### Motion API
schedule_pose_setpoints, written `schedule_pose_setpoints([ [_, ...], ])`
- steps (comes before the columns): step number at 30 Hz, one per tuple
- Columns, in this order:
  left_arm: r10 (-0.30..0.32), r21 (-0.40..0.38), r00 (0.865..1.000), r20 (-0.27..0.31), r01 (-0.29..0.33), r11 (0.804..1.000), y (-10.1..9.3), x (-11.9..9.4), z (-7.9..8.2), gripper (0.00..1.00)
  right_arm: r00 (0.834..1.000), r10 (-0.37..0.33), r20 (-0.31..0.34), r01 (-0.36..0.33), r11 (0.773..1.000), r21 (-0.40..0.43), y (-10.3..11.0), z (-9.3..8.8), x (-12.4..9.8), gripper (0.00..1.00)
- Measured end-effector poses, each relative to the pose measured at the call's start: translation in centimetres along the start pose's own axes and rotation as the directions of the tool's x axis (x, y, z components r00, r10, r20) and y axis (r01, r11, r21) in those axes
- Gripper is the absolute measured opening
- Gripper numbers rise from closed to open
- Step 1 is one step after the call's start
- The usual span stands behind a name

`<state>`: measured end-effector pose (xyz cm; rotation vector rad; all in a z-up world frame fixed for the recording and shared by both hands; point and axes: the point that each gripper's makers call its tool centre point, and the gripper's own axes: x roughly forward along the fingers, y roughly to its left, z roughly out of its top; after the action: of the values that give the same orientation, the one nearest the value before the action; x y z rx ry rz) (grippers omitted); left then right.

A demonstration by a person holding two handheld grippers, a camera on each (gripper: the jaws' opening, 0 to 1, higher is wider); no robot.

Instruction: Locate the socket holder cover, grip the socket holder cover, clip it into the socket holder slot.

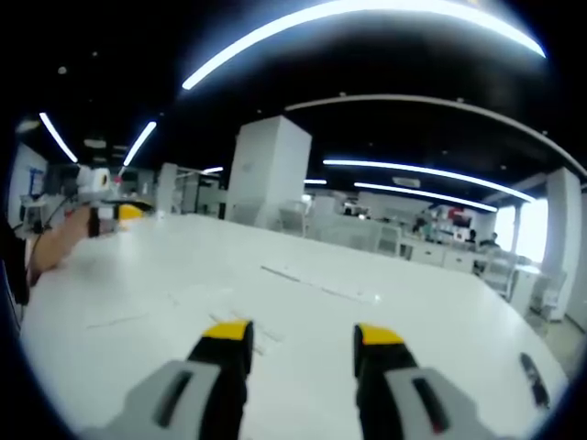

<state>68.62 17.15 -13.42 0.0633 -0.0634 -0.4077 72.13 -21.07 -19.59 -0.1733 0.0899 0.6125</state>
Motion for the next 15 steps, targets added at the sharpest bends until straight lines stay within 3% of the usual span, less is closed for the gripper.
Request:
schedule_pose_setpoints([
  [15, 0.025, -0.023, 1.000, 0.002, -0.025, 0.999, 2.1, -1.0, 0.7, 0.48, 0.999, -0.009, 0.035, 0.008, 1.000, 0.022, -0.8, 1.0, -0.7, 0.46],
])
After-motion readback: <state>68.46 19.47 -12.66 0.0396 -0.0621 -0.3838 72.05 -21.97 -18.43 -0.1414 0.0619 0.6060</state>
